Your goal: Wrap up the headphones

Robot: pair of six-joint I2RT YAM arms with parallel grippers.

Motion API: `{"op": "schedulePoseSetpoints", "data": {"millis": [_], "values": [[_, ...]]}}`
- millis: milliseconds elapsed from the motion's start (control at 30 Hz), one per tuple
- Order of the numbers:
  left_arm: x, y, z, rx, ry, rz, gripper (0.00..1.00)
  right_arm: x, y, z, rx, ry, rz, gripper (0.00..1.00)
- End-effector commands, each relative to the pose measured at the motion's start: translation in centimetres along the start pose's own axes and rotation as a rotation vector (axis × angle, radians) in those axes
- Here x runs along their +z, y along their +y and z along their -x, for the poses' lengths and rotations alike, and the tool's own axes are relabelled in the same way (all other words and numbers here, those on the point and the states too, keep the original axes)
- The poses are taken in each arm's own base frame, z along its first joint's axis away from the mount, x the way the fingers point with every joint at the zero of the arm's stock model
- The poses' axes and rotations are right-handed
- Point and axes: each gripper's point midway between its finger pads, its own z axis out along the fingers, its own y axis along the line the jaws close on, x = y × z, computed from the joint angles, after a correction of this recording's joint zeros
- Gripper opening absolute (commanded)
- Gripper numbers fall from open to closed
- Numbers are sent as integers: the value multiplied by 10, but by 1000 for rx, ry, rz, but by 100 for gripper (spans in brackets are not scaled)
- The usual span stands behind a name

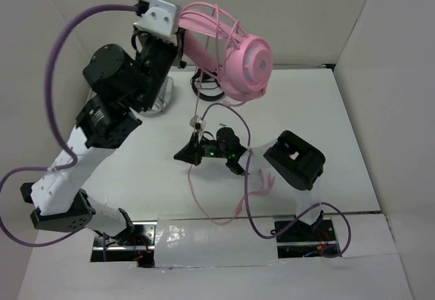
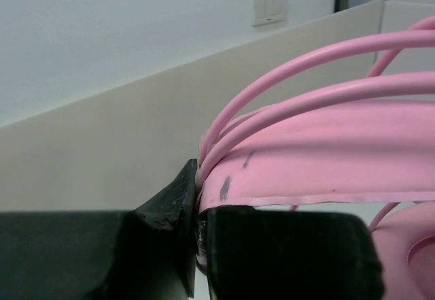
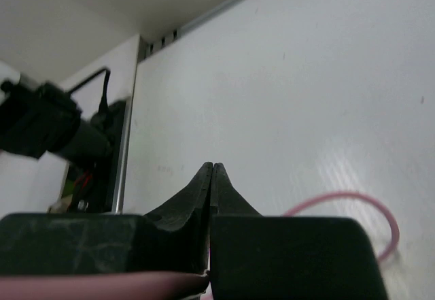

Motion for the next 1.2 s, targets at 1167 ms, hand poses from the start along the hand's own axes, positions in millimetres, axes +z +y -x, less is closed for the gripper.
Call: {"op": "schedulePoseSetpoints", "data": {"millis": [1167], "values": [[67,113,-422,-425,965,491,0,-155,92,-4,17,112,-653,0]]}}
